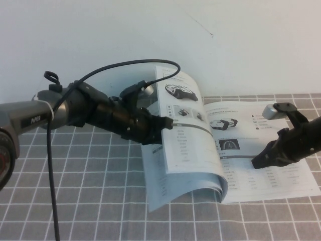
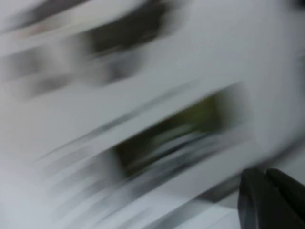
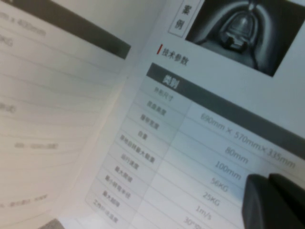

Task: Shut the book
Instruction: 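Close the open booklet and leave it lying on the table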

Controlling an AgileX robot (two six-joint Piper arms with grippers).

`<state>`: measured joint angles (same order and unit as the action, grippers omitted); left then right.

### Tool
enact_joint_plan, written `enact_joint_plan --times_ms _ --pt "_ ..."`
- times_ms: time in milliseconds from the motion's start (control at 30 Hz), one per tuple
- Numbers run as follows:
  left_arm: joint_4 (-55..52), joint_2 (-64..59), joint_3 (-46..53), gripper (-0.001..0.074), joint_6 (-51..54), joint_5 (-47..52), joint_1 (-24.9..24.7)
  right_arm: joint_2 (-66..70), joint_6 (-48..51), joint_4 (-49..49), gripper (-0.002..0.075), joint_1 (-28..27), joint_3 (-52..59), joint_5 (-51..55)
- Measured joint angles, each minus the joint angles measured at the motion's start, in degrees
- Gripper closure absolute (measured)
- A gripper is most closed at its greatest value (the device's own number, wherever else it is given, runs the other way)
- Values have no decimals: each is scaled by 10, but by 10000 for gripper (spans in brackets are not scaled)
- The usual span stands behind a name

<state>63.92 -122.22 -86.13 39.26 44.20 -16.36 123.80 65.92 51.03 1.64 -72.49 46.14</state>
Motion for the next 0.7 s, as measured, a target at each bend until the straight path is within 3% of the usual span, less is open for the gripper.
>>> enact_joint_plan --times_ms 167,367,700 --pt "114 0 0 739 77 30 -3 0 0 7 729 0 0 3" --pt "147 0 -1 739 94 23 -3 1 -4 9 729 0 -14 19" --pt "203 -1 -1 739 128 19 -11 -80 -84 -108 729 14 -91 54"
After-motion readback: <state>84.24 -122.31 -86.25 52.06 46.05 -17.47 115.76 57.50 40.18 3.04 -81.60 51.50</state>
